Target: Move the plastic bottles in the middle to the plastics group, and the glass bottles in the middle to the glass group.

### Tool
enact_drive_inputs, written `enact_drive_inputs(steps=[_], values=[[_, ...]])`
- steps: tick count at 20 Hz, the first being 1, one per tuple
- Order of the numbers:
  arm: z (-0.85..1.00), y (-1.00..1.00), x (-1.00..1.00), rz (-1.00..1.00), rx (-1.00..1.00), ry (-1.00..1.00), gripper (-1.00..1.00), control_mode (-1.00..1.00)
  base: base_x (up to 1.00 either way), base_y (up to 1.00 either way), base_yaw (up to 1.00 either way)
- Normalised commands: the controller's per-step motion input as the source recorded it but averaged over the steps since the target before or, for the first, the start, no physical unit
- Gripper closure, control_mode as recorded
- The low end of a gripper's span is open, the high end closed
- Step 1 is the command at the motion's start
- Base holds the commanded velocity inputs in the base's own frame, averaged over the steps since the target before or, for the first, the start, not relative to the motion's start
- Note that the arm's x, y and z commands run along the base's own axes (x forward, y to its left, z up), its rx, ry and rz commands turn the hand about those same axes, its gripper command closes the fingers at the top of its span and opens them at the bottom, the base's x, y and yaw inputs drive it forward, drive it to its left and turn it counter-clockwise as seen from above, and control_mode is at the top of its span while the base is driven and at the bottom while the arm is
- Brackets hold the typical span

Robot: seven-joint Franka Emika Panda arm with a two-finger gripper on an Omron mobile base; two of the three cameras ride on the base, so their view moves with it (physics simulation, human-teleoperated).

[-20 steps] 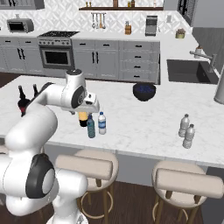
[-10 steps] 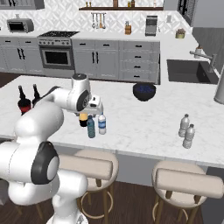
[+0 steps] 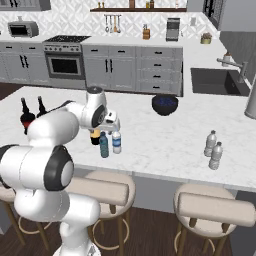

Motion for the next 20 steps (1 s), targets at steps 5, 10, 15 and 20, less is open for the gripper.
enact_drive_inputs(steps=[5,10,15,20], values=[[-0.20,0.00,0.00,0.00,0.00,0.01,-1.00,-1.00,0.00,0.00,0.00],[-0.21,0.01,0.00,0.00,0.00,0.00,-1.00,-1.00,0.00,0.00,0.00],[-0.23,0.00,0.07,0.00,0.00,0.00,-1.00,-1.00,0.00,0.00,0.00],[-0.13,0.09,0.08,0.00,0.00,0.00,-1.00,-1.00,0.00,0.00,0.00]])
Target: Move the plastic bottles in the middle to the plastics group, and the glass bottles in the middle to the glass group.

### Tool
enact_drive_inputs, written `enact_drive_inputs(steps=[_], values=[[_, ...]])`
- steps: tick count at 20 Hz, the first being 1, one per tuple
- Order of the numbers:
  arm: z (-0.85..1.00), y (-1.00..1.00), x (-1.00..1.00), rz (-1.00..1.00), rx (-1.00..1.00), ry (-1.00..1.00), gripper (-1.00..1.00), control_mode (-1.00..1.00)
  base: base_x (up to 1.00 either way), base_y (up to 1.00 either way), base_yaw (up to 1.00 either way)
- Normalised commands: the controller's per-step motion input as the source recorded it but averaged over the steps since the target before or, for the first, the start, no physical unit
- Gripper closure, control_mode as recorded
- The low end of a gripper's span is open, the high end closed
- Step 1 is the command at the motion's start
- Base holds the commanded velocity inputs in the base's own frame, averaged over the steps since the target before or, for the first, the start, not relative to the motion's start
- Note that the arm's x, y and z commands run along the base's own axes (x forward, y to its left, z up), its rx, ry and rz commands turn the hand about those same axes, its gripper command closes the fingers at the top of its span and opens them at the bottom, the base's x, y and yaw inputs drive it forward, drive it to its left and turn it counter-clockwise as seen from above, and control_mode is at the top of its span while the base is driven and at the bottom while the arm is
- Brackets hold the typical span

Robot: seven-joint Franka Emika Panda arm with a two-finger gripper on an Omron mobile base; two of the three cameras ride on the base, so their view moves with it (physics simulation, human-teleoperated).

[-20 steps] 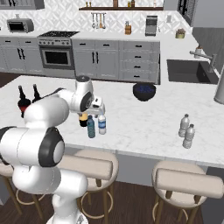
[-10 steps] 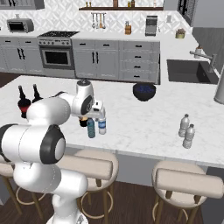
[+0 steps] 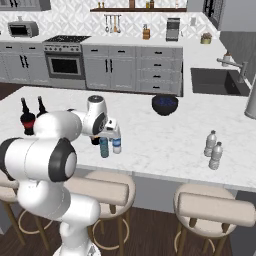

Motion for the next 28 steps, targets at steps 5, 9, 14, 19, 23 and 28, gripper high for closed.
enact_drive_inputs(steps=[5,9,14,19,23,28], values=[[-0.06,0.10,0.11,0.00,0.00,0.00,-1.00,-1.00,0.00,0.00,0.00],[-0.12,0.00,0.12,0.00,0.00,0.00,-1.00,-1.00,0.00,0.00,0.00],[-0.10,-0.01,0.02,-0.02,0.00,0.00,-1.00,-1.00,0.00,0.00,0.00],[-0.03,-0.02,0.00,-0.03,0.00,0.00,-1.00,-1.00,0.00,0.00,0.00],[0.00,-0.01,0.00,-0.08,0.00,0.00,-1.00,-1.00,0.00,0.00,0.00],[0.00,0.00,0.00,-0.07,0.00,-0.01,-1.00,-1.00,0.00,0.00,0.00]])
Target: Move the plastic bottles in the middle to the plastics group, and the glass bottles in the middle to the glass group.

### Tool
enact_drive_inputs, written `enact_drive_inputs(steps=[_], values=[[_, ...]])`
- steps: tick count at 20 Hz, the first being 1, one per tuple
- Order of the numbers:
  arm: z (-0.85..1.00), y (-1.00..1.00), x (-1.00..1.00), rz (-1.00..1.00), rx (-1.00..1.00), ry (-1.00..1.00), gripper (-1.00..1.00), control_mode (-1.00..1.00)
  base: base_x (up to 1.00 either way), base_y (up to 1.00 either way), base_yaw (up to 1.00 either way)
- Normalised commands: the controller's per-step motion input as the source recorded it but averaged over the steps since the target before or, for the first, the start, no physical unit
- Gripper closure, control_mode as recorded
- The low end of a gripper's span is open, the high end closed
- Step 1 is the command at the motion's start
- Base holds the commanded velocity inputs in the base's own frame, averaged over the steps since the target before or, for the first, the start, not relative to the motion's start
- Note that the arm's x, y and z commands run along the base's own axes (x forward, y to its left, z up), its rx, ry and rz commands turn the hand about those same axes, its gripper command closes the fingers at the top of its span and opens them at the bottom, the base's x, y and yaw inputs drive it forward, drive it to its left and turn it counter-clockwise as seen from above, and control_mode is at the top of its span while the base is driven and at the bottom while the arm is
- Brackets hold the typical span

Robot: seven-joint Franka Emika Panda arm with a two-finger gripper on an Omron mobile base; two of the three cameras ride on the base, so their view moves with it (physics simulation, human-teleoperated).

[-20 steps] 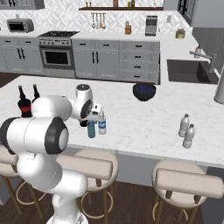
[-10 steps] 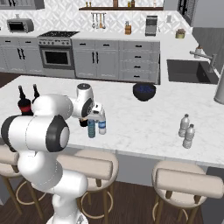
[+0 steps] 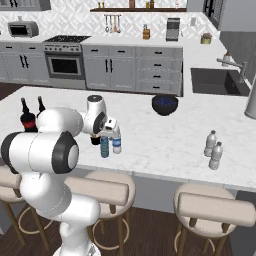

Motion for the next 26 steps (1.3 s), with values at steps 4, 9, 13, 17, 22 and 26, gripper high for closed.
enact_drive_inputs(steps=[4,9,13,17,22,26], values=[[0.00,0.00,-0.01,-0.07,0.00,-0.05,-1.00,-1.00,0.00,0.00,0.00],[-0.02,0.00,0.00,-0.05,0.00,-0.03,-1.00,-1.00,0.00,0.00,0.00],[-0.07,0.00,0.00,-0.03,0.00,0.00,-1.00,-1.00,0.00,0.00,0.00],[-0.03,0.00,0.00,0.00,0.00,0.00,-1.00,-1.00,0.00,0.00,0.00],[0.00,0.00,0.00,0.00,0.00,0.00,-1.00,-1.00,0.00,0.00,0.00],[0.00,0.00,0.00,0.00,0.00,0.00,1.00,-1.00,0.00,0.00,0.00]])
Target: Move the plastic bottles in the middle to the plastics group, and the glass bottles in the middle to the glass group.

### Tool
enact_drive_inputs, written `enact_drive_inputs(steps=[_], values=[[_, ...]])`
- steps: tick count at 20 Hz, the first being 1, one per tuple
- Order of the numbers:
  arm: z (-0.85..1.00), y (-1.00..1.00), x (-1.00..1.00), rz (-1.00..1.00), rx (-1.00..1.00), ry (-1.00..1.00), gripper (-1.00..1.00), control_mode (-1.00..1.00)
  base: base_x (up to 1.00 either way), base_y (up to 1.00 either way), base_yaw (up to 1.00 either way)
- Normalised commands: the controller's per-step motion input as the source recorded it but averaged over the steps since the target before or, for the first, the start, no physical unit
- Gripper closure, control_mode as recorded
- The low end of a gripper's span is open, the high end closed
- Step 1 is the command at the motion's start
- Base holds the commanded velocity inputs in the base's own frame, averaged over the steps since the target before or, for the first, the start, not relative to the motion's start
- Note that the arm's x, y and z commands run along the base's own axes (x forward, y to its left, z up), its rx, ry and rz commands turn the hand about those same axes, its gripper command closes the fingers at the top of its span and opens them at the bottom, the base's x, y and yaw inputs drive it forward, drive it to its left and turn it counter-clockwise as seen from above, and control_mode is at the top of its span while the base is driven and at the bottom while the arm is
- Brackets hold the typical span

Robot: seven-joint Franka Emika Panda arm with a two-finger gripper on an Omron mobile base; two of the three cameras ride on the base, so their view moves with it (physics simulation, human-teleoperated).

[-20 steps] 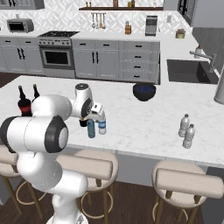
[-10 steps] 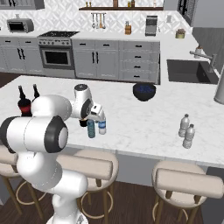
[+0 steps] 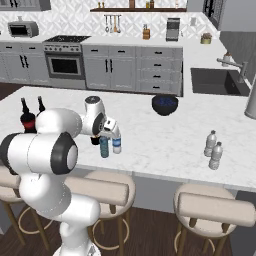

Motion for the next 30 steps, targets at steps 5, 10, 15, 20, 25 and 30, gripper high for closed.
enact_drive_inputs(steps=[5,10,15,20,25,30], values=[[0.08,0.00,-0.11,0.00,0.00,-0.01,1.00,-1.00,0.00,0.00,0.00],[0.21,-0.47,-0.94,0.00,0.04,-0.07,1.00,-1.00,0.00,0.00,0.00],[0.46,-0.89,-0.72,-0.04,0.08,-0.02,1.00,-1.00,0.00,0.00,0.00],[0.49,-1.00,0.34,-0.05,0.07,0.09,1.00,-1.00,0.00,0.00,0.00],[0.33,-1.00,0.62,-0.04,0.04,0.14,1.00,-1.00,0.00,0.00,0.00],[0.23,-1.00,0.70,-0.04,0.00,0.16,1.00,-1.00,0.00,0.00,0.00]])
